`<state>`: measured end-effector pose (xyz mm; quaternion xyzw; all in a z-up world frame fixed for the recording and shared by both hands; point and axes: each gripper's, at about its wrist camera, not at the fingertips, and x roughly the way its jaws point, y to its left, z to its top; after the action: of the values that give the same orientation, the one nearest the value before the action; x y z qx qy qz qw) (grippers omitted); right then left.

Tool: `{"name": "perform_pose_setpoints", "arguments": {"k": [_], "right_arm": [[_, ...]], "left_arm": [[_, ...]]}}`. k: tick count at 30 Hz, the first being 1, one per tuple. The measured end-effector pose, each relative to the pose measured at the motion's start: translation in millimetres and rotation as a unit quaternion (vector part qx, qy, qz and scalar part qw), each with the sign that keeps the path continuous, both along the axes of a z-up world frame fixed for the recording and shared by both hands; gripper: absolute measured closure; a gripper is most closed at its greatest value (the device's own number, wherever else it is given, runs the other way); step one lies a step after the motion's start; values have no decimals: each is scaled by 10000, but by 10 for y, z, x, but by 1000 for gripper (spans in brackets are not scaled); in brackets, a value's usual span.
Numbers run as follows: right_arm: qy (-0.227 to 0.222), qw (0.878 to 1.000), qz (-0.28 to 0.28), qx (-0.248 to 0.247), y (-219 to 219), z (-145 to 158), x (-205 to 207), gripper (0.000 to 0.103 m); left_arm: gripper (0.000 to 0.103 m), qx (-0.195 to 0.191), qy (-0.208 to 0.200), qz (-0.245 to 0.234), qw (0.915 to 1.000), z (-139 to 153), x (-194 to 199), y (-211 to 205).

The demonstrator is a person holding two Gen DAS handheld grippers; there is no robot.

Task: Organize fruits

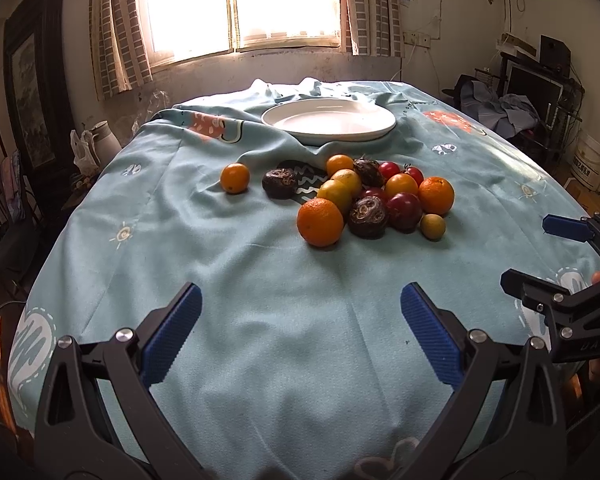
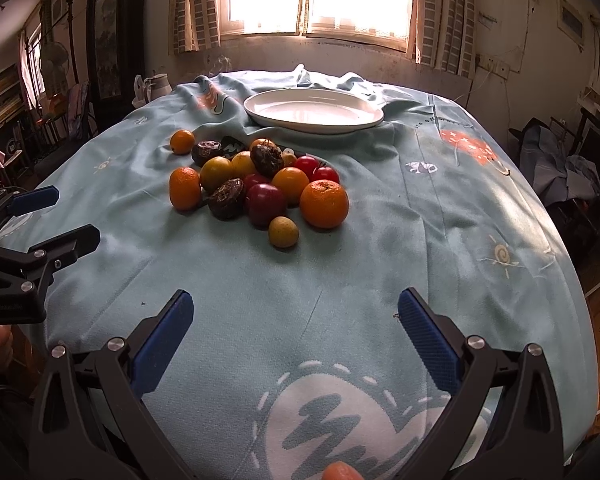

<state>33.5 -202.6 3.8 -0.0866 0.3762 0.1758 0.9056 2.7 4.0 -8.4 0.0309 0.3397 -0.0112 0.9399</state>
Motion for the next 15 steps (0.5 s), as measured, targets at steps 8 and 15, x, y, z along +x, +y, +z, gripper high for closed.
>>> {"name": "perform_pose_setpoints", "arguments": {"k": [8, 15], "right_arm": [[41, 10000, -16, -10, -2, -11, 12, 1], [54, 10000, -26, -26, 1, -22, 16, 1]], "left_arm": [[2, 1, 11, 9, 10000, -6, -3, 14], [2, 0, 24, 16, 10000, -21, 4, 25]]}}
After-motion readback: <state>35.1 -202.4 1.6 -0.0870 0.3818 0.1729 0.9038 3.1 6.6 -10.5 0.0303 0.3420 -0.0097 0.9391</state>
